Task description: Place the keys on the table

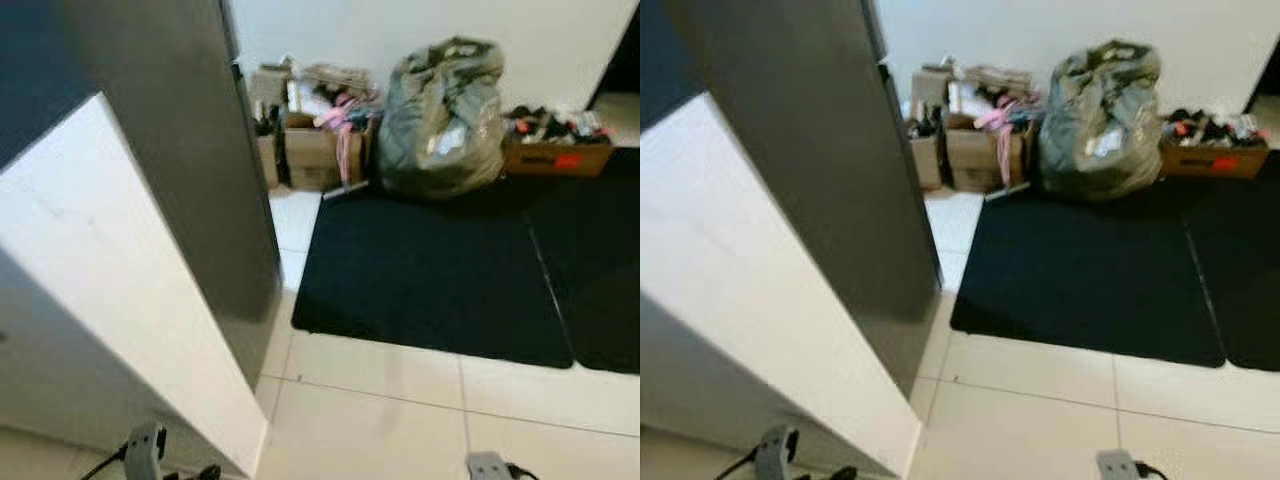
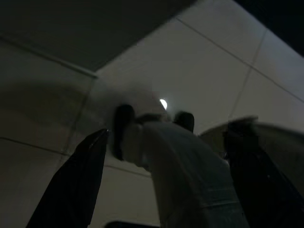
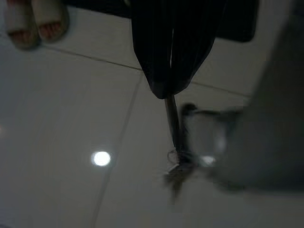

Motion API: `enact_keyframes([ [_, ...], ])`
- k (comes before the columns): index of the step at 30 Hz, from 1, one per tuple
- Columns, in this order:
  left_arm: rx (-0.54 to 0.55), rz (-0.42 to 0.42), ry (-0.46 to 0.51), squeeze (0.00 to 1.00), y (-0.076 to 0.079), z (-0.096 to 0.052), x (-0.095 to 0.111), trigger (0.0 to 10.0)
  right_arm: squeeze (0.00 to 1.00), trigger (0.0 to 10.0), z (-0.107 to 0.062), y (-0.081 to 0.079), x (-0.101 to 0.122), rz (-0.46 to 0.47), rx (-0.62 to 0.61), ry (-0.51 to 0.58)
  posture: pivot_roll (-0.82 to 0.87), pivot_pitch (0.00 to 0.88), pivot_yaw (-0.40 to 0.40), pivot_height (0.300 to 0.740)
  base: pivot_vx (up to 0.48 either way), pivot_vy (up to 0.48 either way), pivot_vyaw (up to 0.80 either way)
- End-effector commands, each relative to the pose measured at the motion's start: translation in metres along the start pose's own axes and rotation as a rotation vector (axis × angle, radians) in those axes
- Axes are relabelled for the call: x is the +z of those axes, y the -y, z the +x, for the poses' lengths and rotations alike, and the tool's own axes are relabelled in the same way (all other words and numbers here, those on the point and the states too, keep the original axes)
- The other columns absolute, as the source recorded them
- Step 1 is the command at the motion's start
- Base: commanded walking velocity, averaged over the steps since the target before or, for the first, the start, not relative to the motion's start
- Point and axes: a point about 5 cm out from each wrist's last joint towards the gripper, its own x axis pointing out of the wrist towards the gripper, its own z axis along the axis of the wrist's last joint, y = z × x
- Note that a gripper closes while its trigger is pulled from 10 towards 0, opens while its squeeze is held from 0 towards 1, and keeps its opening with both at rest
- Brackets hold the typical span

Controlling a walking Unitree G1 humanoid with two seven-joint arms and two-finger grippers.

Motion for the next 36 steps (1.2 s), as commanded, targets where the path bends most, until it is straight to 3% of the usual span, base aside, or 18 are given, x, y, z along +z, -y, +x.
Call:
enact_keyframes([
  [1,-0.002,0.005,-0.011,0.0,0.001,0.001,-0.003,10.0,0.0,10.0,-0.002,0.0,-0.01,0.006,0.002,-0.028,-0.16,0.101,0.121,0.74,0.274,-0.39,0.0],
  [10,-0.017,0.011,-0.021,0.0,0.006,0.004,-0.005,10.0,0.0,10.0,-0.002,0.002,-0.01,0.016,-0.002,-0.032,-0.17,0.101,0.119,0.74,0.178,-0.352,-0.4],
  [36,-0.105,0.023,-0.014,0.0,0.02,0.011,-0.003,10.0,0.0,10.0,-0.002,0.005,-0.012,-0.009,-0.06,-0.07,-0.17,0.102,0.125,0.74,0.0,0.0,-0.8],
])
